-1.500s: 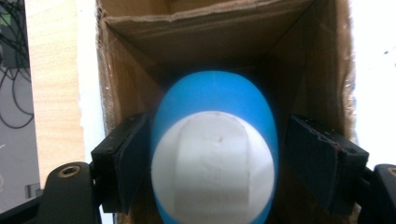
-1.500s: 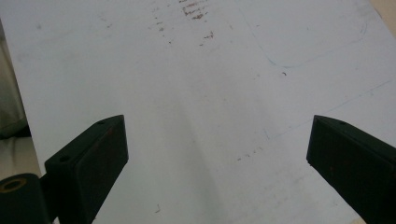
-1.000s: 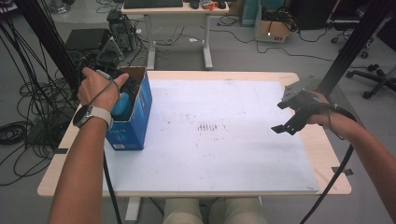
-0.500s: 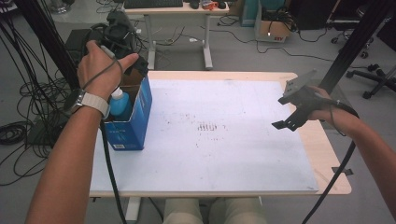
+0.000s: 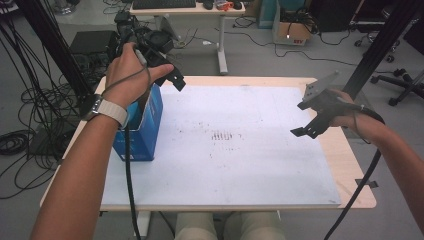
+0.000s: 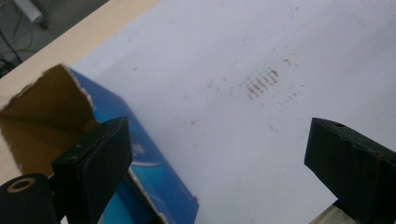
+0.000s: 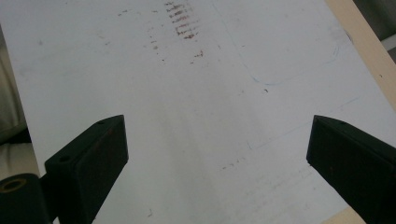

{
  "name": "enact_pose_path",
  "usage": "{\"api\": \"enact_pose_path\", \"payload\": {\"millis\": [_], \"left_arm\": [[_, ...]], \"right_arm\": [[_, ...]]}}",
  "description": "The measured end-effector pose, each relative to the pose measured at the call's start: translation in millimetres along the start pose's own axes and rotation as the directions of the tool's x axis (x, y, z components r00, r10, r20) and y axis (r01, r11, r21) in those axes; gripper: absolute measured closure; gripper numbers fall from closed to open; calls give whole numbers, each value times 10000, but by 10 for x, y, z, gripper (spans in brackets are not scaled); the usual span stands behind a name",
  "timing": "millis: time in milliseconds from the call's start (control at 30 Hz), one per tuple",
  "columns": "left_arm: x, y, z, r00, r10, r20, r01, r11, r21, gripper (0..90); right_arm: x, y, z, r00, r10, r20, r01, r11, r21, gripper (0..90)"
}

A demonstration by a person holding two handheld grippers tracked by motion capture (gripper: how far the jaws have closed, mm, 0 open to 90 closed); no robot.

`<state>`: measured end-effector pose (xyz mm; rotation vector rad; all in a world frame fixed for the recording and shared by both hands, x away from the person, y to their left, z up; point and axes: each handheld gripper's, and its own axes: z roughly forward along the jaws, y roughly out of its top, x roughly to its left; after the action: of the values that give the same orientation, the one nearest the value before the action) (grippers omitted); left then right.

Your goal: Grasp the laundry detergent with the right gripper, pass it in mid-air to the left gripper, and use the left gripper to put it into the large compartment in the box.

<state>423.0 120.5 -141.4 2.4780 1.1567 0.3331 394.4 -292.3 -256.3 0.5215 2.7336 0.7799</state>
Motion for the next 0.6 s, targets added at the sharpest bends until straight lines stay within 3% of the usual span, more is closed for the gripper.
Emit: {"api": "enact_pose_path", "payload": {"millis": [33, 367, 600], "left_arm": [[-26, 15, 7, 9998, 128, 133, -128, 9999, -23, 82], [-186, 75, 74, 9946, 934, 451, -928, 9956, -161, 87], [-337, 87, 199, 9805, 1806, 771, -1810, 9835, -21, 87]], "right_arm": [[-26, 6, 19, 9991, -427, -17, 426, 9987, -262, 55], [-14, 21, -7, 9990, -443, 29, 444, 9986, -273, 55], [-3, 36, -6, 9992, -397, 18, 398, 9989, -261, 56]]}}
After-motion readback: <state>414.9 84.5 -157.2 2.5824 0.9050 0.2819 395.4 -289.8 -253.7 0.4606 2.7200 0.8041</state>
